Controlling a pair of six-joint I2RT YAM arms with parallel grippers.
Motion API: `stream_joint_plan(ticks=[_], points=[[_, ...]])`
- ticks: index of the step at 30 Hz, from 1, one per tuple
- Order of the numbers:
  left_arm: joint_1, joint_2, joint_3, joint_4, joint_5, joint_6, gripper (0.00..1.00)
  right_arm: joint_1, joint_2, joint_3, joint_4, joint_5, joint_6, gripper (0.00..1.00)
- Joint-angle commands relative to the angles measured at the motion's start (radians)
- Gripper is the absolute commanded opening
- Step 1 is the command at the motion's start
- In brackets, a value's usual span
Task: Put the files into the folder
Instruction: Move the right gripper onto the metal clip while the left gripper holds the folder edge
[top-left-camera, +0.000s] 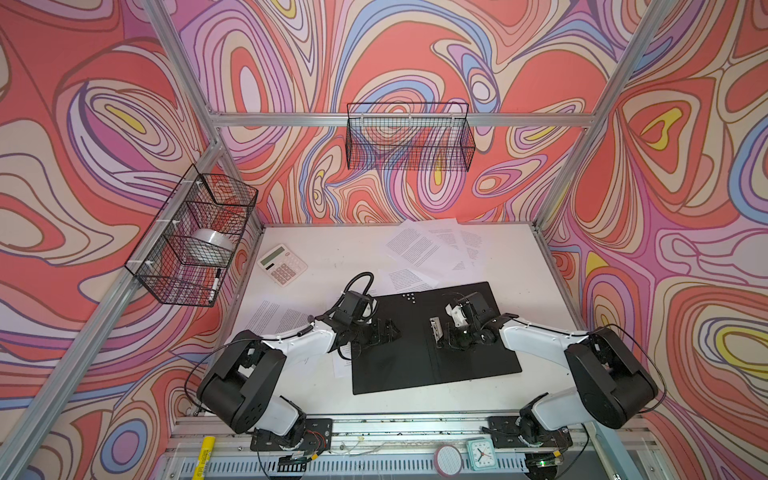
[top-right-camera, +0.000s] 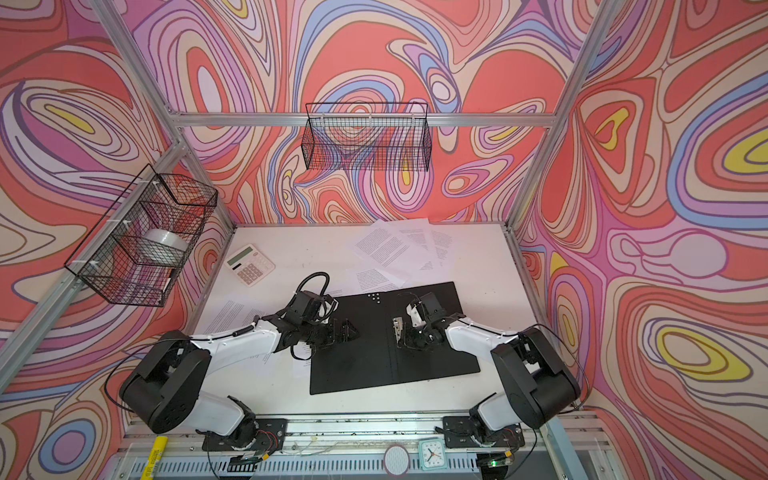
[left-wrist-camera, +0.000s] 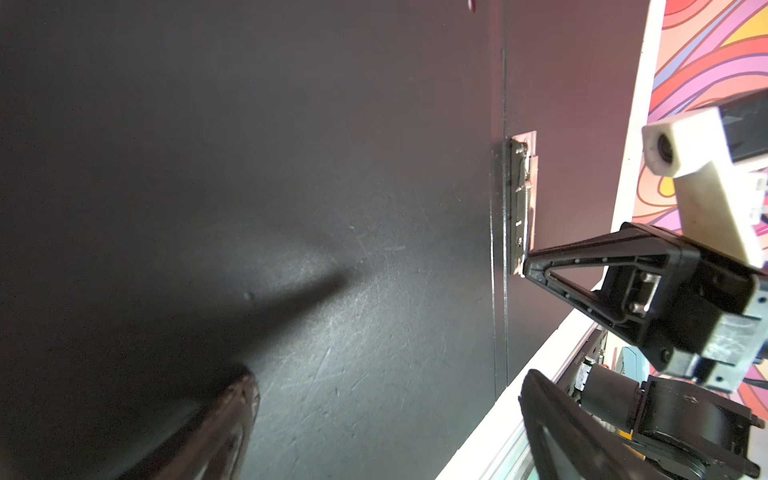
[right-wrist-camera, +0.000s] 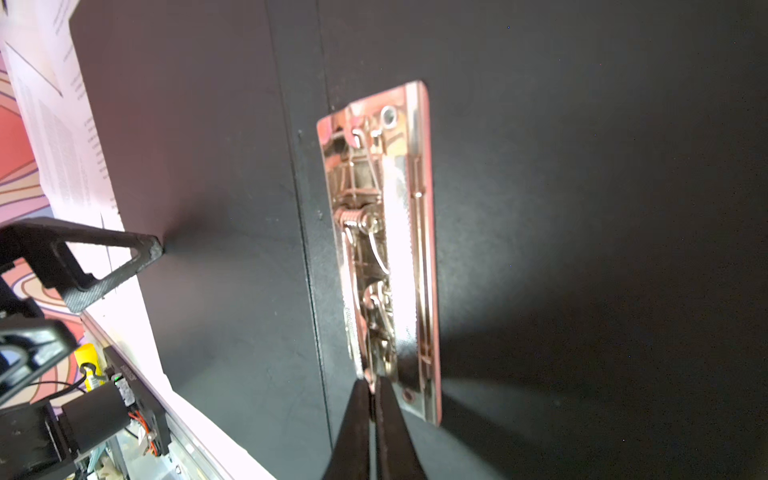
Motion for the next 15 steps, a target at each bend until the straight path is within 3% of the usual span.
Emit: stream_joint_plan(ticks=[1,15], points=[[-0.002,0.083,-0.061,-0.14,-0.103,-0.012,0.98,-0.002,0.058,-0.042,-0.079,0.212,0.06,0.0],[-0.002,0.119,-0.061,-0.119,-0.098,-0.011,0.98,0.013,0.096,-0.064,-0.066,0.334,0.143,0.0]])
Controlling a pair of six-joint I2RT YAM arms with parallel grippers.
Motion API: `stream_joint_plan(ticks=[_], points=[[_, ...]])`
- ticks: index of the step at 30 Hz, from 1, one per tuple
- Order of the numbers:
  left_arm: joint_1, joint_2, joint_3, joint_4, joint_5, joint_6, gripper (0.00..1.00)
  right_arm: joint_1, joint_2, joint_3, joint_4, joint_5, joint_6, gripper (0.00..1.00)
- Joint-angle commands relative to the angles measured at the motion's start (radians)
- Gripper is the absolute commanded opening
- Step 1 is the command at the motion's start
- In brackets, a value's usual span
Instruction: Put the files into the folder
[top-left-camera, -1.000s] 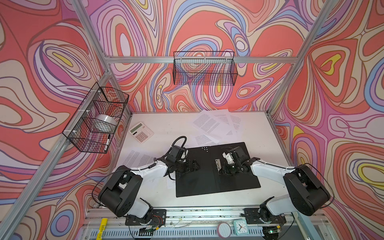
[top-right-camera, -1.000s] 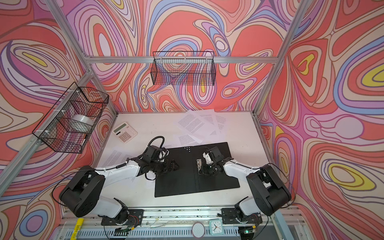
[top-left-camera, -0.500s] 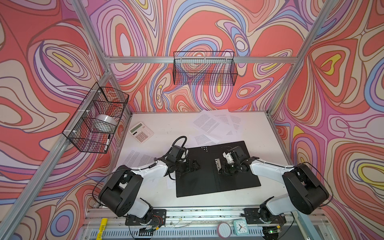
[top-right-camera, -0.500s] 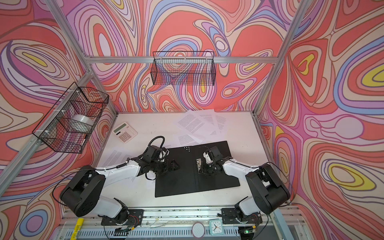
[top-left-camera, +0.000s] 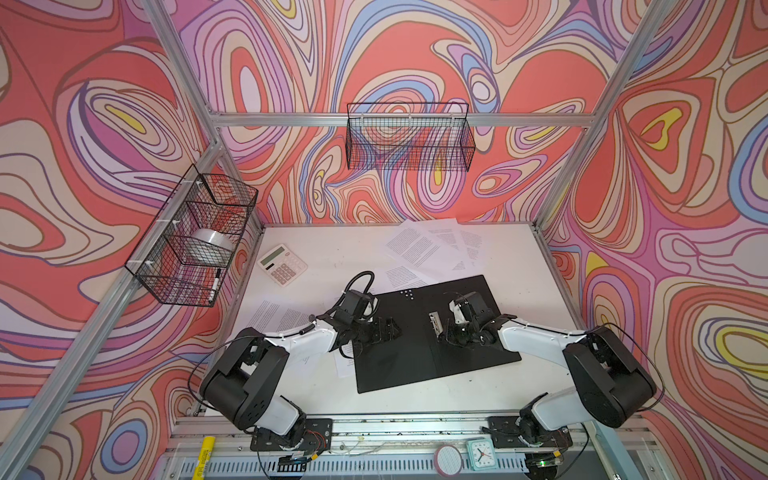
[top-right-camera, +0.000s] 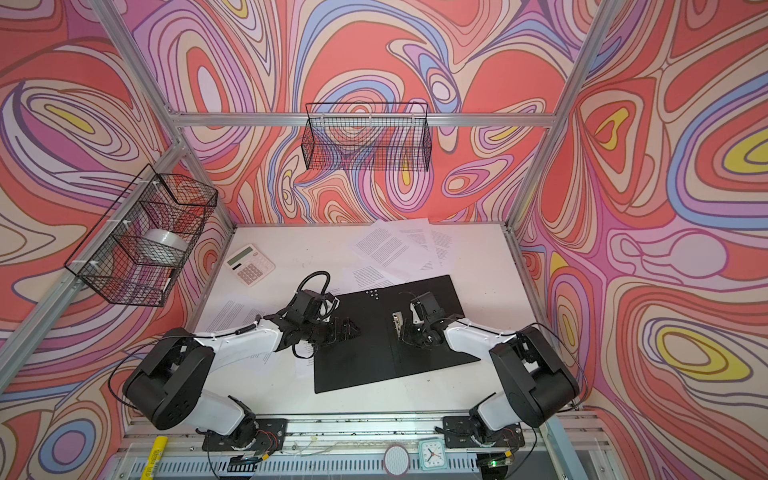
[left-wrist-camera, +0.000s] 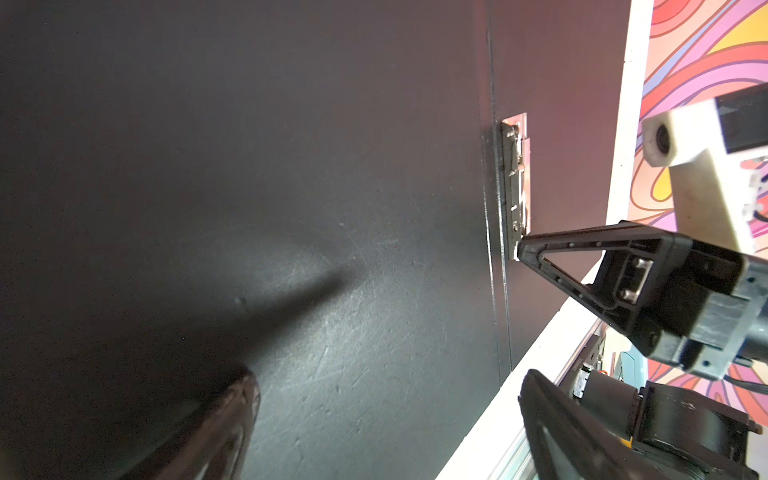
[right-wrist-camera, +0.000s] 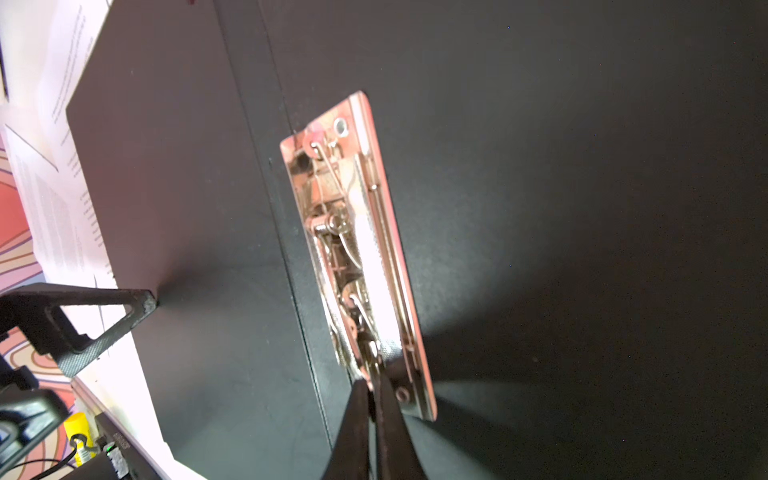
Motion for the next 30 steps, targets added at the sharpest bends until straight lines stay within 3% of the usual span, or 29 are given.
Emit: stream_joint_plan(ticks=[1,6,22,25,30], points=[[-0.002,0.091,-0.067,-0.16,-0.099,-0.012,0.98,0.001,0.088,-0.062,-0.124,0.224,0.046,0.0],[-0.002,0.099,-0.064,-0.151,-0.095,-0.01,0.98,0.032,0.118,-0.066,-0.105,0.246,0.075,0.0],[-0.002,0.112,-0.069,-0.136,-0.083,-0.003,0.98,0.034,-0.165,0.032,-0.209,0.122,0.045,0.0],[-0.002,0.119,-0.066,-0.137,-0.085,-0.002,0.97,0.033,-0.157,0.032,-0.263,0.242,0.041,0.0],[-0.002,0.116,-0.069,-0.14,-0.079,0.003,0.97,0.032,-0.11,-0.009,-0.242,0.269,0.072,0.0]])
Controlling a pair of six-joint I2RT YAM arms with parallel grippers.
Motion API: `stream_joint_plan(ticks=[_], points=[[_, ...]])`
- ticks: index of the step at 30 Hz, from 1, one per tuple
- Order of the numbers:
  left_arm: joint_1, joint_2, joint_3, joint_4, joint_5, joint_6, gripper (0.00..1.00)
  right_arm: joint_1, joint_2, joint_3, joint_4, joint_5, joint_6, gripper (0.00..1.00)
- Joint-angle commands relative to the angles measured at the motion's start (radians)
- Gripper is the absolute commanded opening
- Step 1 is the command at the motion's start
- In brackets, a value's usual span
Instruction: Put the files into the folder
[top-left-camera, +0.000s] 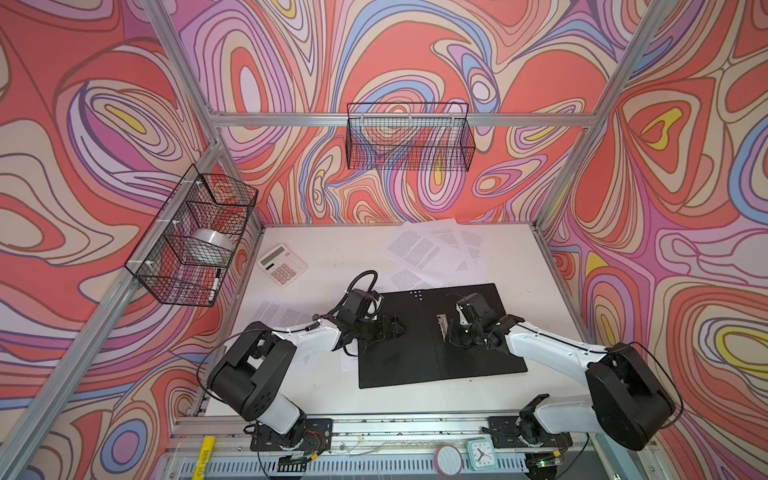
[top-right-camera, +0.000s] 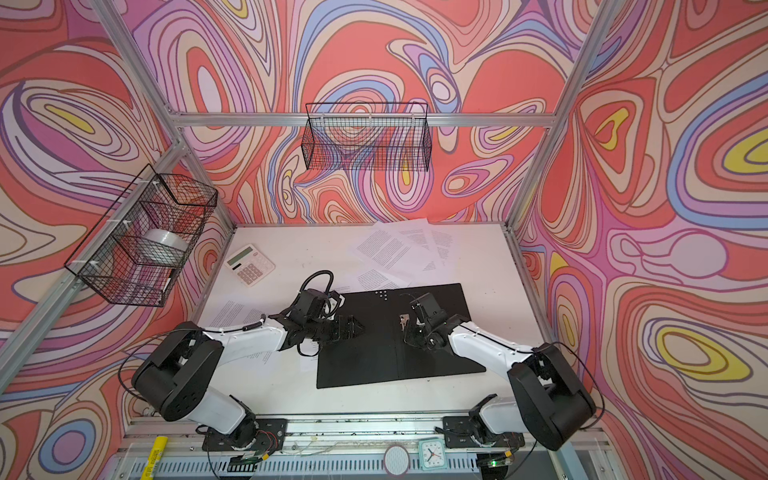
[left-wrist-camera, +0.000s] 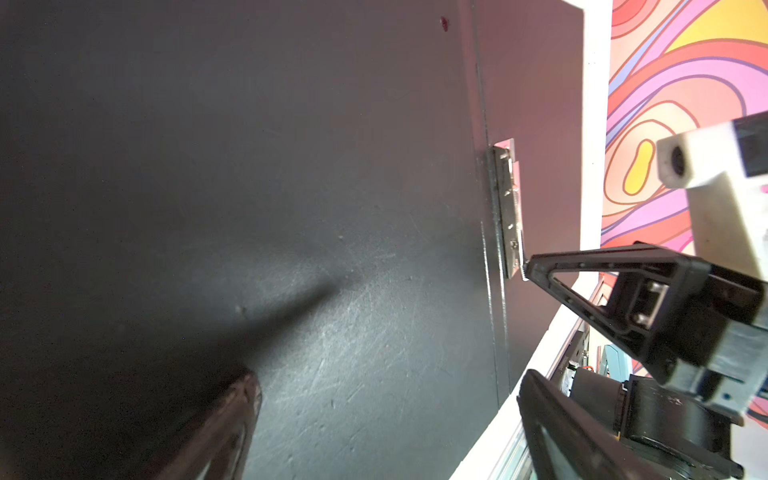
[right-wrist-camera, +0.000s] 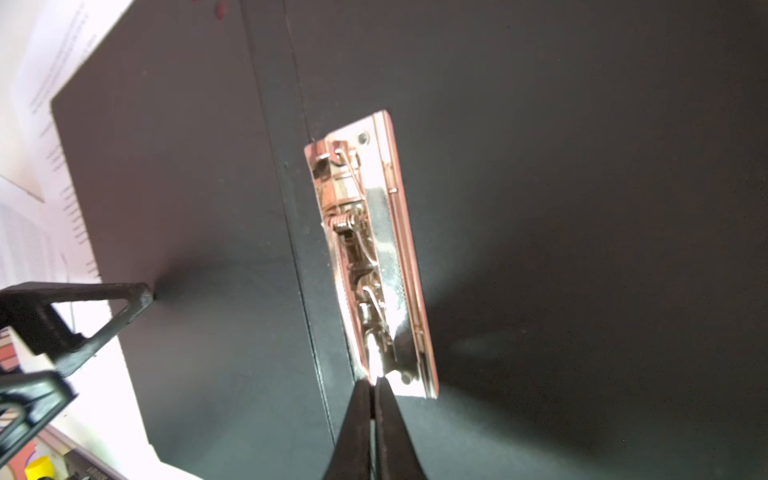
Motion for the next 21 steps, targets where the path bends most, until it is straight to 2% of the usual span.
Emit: stream_joint_plan(ticks=[1,11,16,21], points=[[0.009,0.074,-0.073,-0.24,-0.116,0.005,0.97,-0.012,0.025,-0.029,-0.079,0.152,0.014,0.0],[0.009,0.097,-0.08,-0.235,-0.126,0.009,0.97,-0.004,0.139,-0.087,-0.011,0.213,0.073,0.0],[0.009,0.109,-0.081,-0.227,-0.12,0.009,0.97,0.076,0.176,-0.024,-0.096,0.358,0.185,0.0],[0.009,0.111,-0.083,-0.219,-0.119,0.011,0.97,0.112,0.269,-0.036,-0.056,0.374,0.3,0.0]])
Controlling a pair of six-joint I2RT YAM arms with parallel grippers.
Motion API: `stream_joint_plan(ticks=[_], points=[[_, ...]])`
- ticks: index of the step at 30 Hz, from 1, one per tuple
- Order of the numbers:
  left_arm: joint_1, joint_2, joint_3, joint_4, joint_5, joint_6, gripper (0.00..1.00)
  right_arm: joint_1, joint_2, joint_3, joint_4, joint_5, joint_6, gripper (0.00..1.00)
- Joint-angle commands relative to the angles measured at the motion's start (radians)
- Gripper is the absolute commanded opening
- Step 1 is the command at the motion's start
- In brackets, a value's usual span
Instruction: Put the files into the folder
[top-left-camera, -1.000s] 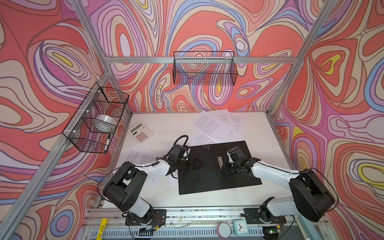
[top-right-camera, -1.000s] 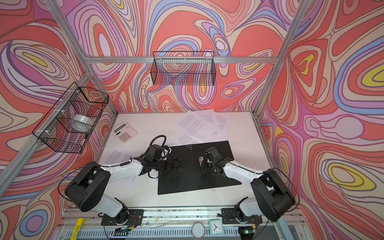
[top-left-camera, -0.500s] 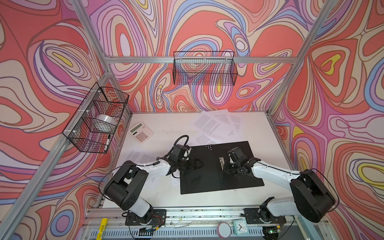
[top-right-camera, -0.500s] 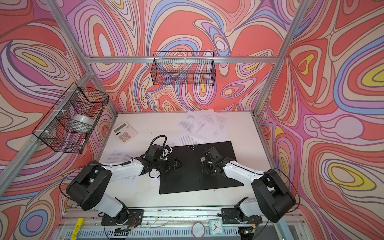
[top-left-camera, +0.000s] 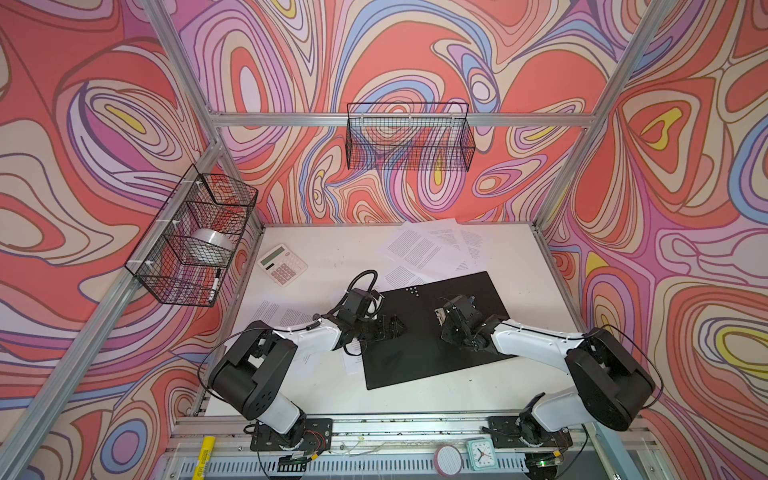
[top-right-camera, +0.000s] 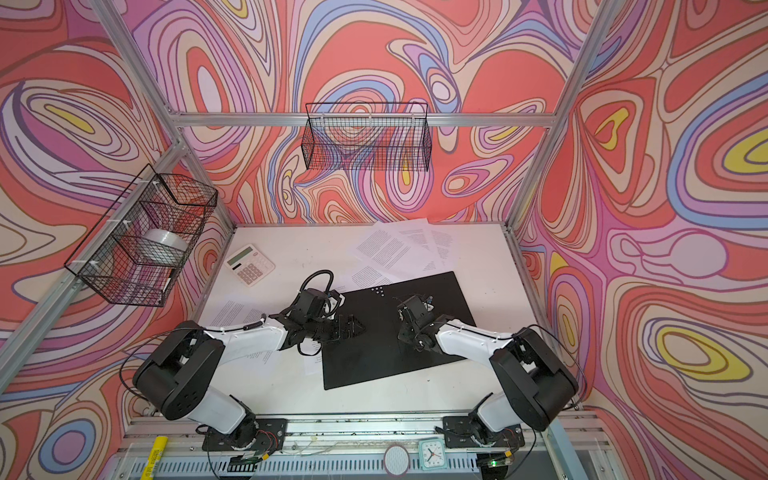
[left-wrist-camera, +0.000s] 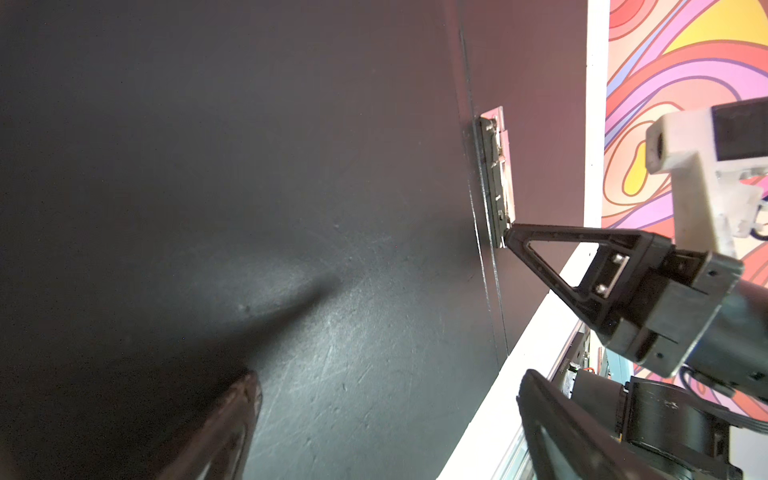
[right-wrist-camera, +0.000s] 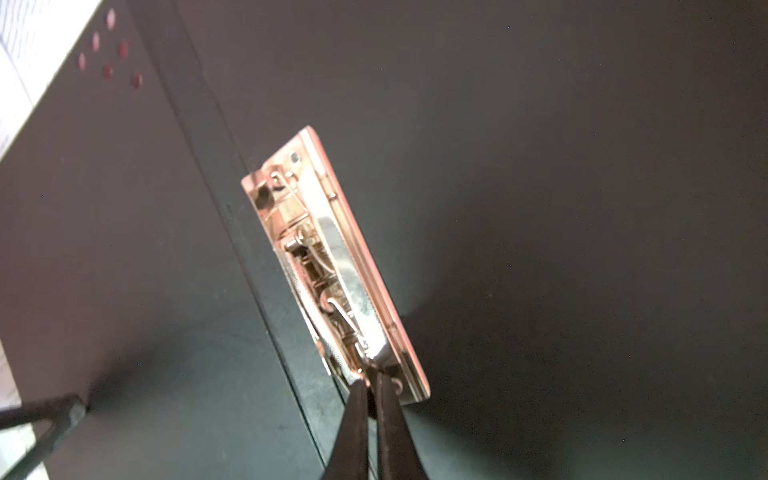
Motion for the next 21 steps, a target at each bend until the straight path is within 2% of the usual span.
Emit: stream_joint_plan(ticks=[1,5,10,17,21], points=[[0.007,0.097,-0.082,-0.229,-0.117,0.007,0.97,0.021,0.139,-0.069,-0.127,0.106,0.124,0.0],[0.008,0.111,-0.08,-0.224,-0.109,0.011,0.97,0.026,0.139,-0.067,-0.122,0.138,0.131,0.0],[0.008,0.118,-0.077,-0.221,-0.108,0.016,0.97,0.034,0.059,-0.053,-0.095,0.079,0.088,0.0],[0.01,0.123,-0.081,-0.206,-0.104,0.013,0.97,0.036,-0.008,-0.004,-0.204,0.154,0.065,0.0],[0.009,0.125,-0.085,-0.203,-0.096,0.014,0.97,0.036,-0.035,0.026,-0.197,0.137,0.037,0.0]])
